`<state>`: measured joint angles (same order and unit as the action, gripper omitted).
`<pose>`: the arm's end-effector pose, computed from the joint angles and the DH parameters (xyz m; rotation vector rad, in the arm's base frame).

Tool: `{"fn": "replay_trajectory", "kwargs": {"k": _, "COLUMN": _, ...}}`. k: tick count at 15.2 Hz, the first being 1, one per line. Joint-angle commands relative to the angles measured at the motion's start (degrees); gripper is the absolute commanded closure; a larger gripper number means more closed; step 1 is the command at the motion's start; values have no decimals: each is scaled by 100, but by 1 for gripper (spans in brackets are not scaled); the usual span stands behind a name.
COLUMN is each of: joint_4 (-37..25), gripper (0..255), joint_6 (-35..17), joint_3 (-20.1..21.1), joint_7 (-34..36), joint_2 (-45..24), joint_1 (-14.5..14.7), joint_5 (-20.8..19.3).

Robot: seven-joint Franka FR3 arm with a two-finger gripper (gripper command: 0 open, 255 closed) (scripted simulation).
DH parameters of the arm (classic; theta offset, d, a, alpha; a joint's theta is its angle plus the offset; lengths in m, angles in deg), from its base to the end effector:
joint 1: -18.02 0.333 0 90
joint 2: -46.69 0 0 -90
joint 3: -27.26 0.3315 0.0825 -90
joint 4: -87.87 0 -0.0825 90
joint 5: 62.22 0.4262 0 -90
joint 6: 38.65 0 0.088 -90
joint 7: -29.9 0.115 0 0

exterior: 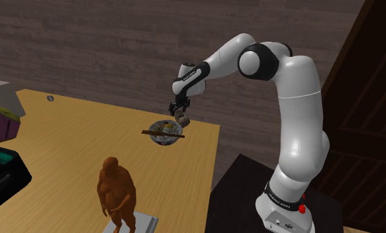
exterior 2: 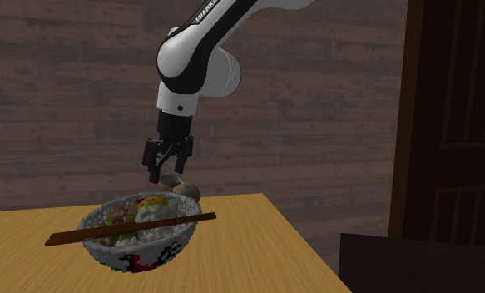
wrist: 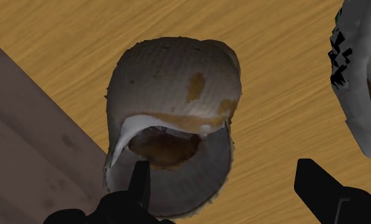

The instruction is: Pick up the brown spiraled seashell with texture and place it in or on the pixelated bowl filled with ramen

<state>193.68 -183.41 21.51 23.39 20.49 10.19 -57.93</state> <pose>0.6849 -0.1609 0.2788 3.0794 -0.2537 0.3464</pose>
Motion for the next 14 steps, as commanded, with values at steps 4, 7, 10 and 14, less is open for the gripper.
{"fn": "replay_trajectory", "kwargs": {"k": 4, "joint_4": 0, "gripper": 255, "joint_6": 0, "joint_3": 0, "joint_7": 0, "joint_2": 0, "joint_1": 0, "joint_5": 0}}
{"fn": "replay_trajectory", "kwargs": {"k": 7, "joint_4": -4, "gripper": 255, "joint_6": 1, "joint_3": 0, "joint_7": -5, "joint_2": -3, "joint_1": -4, "joint_5": 2}}
{"fn": "replay_trajectory", "kwargs": {"k": 10, "joint_4": -14, "gripper": 255, "joint_6": 10, "joint_3": -1, "joint_7": -10, "joint_2": -4, "joint_1": -9, "joint_5": 3}}
{"fn": "replay_trajectory", "kwargs": {"k": 14, "joint_4": -2325, "gripper": 0, "joint_6": 2601, "joint_3": -423, "joint_7": 1926, "joint_2": -996, "joint_1": 205, "joint_5": 282}}
